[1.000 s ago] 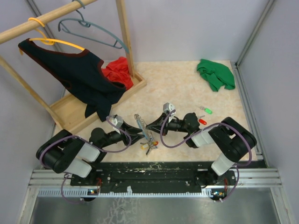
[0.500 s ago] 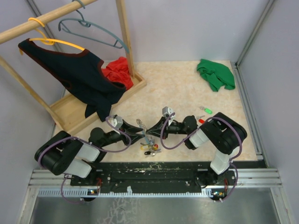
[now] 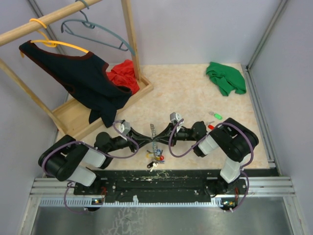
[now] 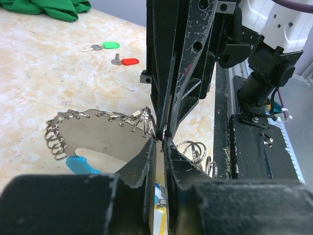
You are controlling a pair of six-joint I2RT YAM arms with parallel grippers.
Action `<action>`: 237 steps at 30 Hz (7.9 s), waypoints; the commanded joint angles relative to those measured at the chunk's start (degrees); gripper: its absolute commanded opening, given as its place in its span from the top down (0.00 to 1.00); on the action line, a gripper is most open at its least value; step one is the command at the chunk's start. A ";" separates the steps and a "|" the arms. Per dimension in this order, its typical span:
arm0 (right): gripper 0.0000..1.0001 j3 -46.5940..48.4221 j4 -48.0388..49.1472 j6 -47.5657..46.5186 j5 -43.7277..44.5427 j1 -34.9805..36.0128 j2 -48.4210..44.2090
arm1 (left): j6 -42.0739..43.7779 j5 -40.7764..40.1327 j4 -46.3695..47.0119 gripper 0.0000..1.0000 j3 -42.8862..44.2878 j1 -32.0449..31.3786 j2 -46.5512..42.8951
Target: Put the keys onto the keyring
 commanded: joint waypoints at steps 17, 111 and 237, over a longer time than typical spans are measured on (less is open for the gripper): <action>0.91 -1.65 3.11 -2.64 -1.00 -3.06 -4.37 | 13.17 -3.34 -19.66 1.00 3.20 -0.85 -16.92; 0.64 15.57 -69.51 -21.55 20.46 -0.60 -23.76 | 23.75 -0.59 -41.15 1.00 11.30 -6.75 -21.53; 0.80 3.37 -47.12 -25.18 3.24 1.22 -27.16 | 19.01 2.18 -34.81 1.00 10.53 -6.75 -20.55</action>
